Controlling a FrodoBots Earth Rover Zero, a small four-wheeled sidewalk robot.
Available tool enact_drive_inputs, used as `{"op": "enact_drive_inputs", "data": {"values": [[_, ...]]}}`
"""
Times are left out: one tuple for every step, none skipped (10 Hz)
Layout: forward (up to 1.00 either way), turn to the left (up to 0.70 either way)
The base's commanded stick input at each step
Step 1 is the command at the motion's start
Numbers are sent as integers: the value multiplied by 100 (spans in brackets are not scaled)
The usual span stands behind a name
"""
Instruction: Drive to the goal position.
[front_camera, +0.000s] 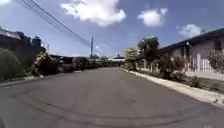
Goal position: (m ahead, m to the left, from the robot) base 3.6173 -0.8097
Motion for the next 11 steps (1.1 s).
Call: {"op": "enact_drive_inputs", "data": {"values": [[45, 0], [45, 0], [45, 0], [45, 0], [45, 0], [45, 0], [45, 0], [45, 0], [45, 0], [45, 0], [45, 0]]}}
